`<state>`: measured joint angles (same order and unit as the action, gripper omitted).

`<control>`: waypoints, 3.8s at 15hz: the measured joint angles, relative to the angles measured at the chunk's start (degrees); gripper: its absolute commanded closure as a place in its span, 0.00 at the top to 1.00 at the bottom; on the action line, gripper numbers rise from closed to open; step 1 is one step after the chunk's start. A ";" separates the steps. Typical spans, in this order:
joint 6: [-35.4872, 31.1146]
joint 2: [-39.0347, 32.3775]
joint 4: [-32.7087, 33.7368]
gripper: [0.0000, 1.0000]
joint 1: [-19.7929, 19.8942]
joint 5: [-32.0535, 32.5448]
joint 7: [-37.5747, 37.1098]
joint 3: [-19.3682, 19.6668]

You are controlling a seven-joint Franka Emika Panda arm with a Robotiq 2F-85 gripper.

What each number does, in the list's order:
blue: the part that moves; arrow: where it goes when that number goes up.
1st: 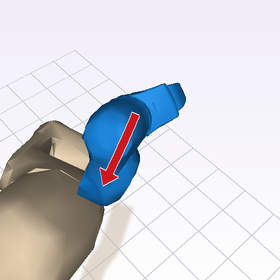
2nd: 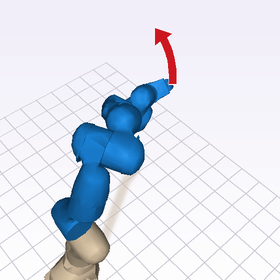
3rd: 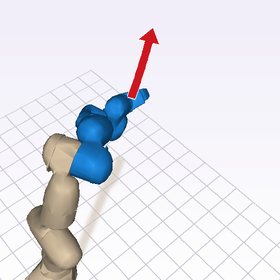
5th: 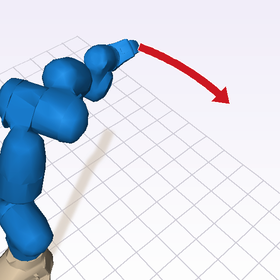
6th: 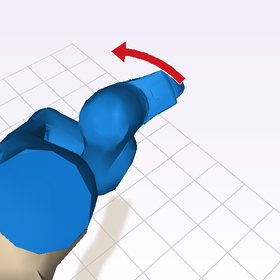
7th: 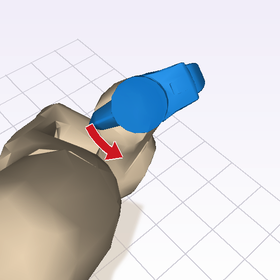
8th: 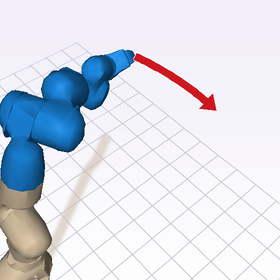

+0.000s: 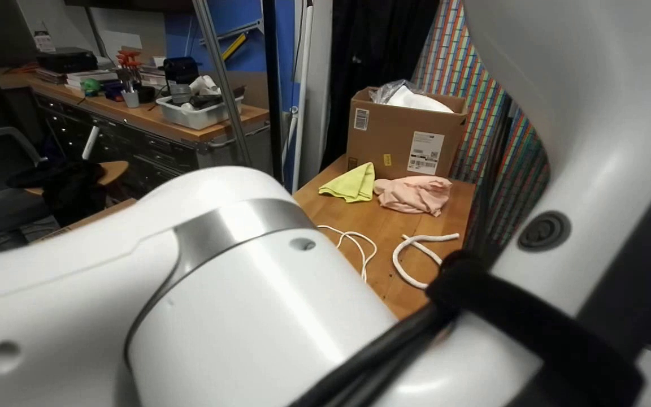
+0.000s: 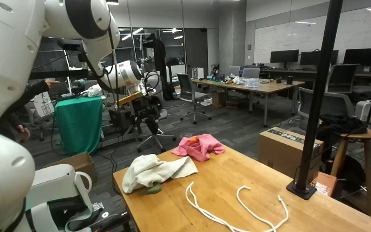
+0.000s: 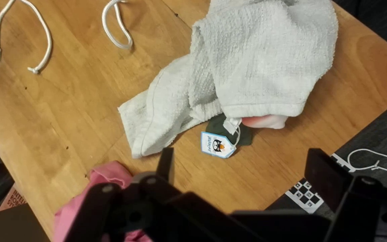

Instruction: Move the peach shirt to the right, move the pink shirt to the left, move the white towel to the left, move the yellow towel to the right, move the thick white rope forwards, move the radish backwards

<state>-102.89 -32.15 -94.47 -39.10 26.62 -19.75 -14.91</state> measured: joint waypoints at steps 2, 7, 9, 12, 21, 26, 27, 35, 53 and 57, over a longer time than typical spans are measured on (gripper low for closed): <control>0.54 -2.13 2.39 1.00 -1.37 0.00 0.00 0.19; 1.55 -8.39 7.78 1.00 -5.53 -0.05 -0.14 1.52; 2.07 -10.64 9.75 1.00 -7.11 -0.05 -0.14 2.54; 3.61 -13.56 12.67 1.00 -9.35 -0.05 -0.06 4.25; 10.75 -20.29 20.68 1.00 -12.68 -0.05 3.09 8.19; 12.26 -23.12 23.32 1.00 -12.73 -0.02 5.01 9.33; 12.67 -23.64 23.78 1.00 -12.74 0.00 5.25 9.59; 16.33 -25.66 25.60 1.00 -12.66 0.01 6.42 11.31; 18.85 -27.54 25.88 1.00 -9.32 -5.13 9.37 10.06; 19.01 -27.99 26.11 1.00 -9.12 -7.28 10.61 8.97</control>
<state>-83.87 -60.13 -68.36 -48.22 19.34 -9.14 -5.94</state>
